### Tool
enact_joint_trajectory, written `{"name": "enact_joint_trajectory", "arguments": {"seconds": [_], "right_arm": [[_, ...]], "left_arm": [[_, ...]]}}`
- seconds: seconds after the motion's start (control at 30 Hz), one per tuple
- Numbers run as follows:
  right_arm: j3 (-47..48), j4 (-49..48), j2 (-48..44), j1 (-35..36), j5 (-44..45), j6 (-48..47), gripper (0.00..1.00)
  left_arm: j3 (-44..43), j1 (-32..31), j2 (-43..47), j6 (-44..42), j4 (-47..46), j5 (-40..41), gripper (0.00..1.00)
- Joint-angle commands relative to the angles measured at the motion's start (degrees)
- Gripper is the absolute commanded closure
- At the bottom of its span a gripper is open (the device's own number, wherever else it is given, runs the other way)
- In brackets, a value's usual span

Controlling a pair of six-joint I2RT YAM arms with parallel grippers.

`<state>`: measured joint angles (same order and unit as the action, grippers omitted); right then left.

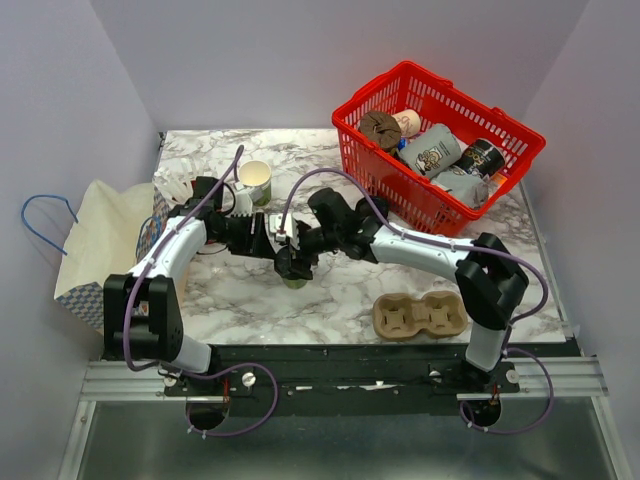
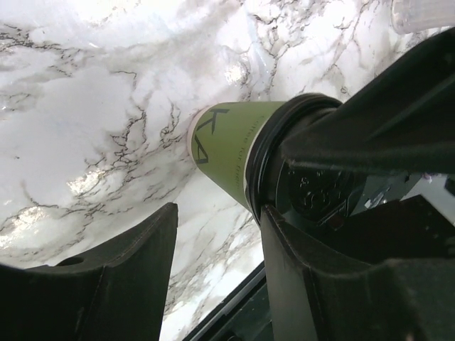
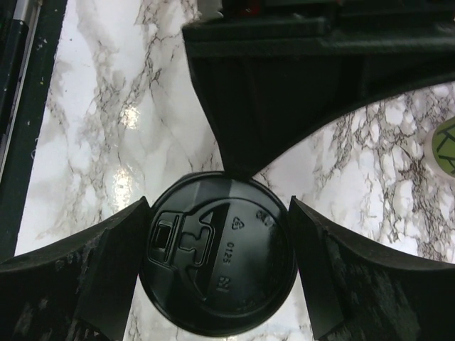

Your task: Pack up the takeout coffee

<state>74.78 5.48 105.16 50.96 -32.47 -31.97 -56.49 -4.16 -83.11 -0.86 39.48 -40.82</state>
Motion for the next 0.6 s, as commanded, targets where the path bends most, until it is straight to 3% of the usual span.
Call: {"name": "enact_joint_trajectory", "arguments": {"seconds": [0.0, 0.17, 0.37, 0.57], "right_arm": [[-3.2, 9.2, 6.5, -0.1, 7.8, -3.7, 0.14], [-4.6, 9.8, 5.9, -0.2, 6.0, -1.9, 0.14], [-3.0, 10.1, 4.8, -2.4, 3.4, 3.2, 0.11], [2.4, 14.5, 1.5, -6.1, -5.3, 4.2, 0.04]], "left_arm": [[0.2, -0.8, -5.3, -1.2, 1.4, 14.0, 0.43], [-0.5, -1.0, -5.5, -1.4, 1.6, 13.4, 0.44], [-2.6, -1.0, -0.7, 0.0, -1.2, 3.0, 0.43], [-6.3, -1.0, 2.5, 0.7, -4.3, -6.2, 0.41]]}}
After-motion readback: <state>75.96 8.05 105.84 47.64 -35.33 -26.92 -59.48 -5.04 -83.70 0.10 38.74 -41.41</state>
